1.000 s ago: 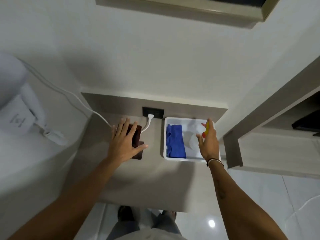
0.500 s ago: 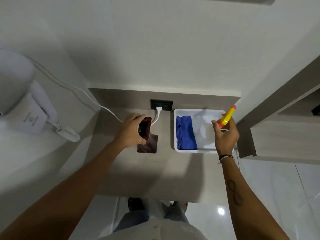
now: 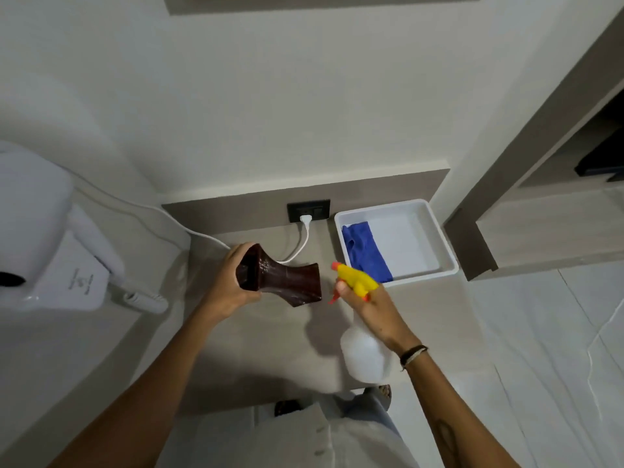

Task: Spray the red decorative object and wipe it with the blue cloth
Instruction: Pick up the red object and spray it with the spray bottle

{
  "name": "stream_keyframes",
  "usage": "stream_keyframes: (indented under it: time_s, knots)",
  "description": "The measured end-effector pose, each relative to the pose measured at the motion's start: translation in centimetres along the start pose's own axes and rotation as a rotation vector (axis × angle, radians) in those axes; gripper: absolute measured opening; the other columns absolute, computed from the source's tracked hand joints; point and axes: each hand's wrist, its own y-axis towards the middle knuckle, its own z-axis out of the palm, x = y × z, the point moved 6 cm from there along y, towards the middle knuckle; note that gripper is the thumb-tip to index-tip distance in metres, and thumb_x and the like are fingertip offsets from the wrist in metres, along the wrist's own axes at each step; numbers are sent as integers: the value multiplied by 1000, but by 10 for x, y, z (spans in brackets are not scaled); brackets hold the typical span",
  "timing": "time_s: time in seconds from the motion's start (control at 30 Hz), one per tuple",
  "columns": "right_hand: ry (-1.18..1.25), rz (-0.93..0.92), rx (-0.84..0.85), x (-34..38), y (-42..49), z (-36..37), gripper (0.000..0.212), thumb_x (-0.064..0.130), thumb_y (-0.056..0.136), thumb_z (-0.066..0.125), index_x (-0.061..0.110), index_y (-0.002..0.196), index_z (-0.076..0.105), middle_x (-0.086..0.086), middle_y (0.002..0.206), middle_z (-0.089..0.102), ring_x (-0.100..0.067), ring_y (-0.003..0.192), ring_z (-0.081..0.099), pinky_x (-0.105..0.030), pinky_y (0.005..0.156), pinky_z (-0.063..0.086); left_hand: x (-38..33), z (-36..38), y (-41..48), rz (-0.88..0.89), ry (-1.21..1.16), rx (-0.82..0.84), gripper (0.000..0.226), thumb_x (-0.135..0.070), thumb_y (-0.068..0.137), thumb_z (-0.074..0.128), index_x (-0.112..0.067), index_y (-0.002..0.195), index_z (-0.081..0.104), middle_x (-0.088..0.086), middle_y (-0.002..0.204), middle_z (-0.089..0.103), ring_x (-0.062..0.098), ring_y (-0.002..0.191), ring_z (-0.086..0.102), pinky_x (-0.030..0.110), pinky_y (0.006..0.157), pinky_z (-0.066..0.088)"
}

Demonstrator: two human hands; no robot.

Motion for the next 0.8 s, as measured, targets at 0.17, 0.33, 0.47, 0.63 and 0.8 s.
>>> stream_keyframes:
  time_s: [0.17,0.33,0.47,0.63,0.8]
  knots:
    - [-326,-93,129,9,13,40,43,42,108,61,27,149,65,-9,114,74,-24,101,71,-39,93,59,14,-7,-3,-59,-13,25,110,10,57,93,-18,154,47,10,149,51,28,138,53,41,114,48]
    - [-337,-89,134,12,34,48,49,47,109,57,21,150,64,-10,124,80,-25,109,76,-43,94,64,14,-10,-1,-45,1,3,108,-1,54,93,-23,150,50,13,145,56,32,135,56,54,112,49]
    - [-369,-54,174,3,40,47,47,47,108,60,16,141,68,-11,120,80,-24,102,74,-35,85,59,15,-8,-3,-53,9,5,113,5,57,94,-31,152,45,10,150,55,31,139,54,55,114,48]
    - [-530,43,148,-20,37,36,44,53,106,60,14,125,69,-12,109,80,-30,94,73,-36,78,55,22,-8,-4,-66,12,41,116,10,59,93,-20,160,42,10,157,47,30,145,47,57,117,44]
    - [-605,148,44,-38,38,18,43,50,106,62,10,120,70,-15,109,79,-35,99,74,-41,82,55,20,-10,-9,-49,42,83,117,12,63,92,-19,162,38,12,158,44,31,147,43,57,119,42]
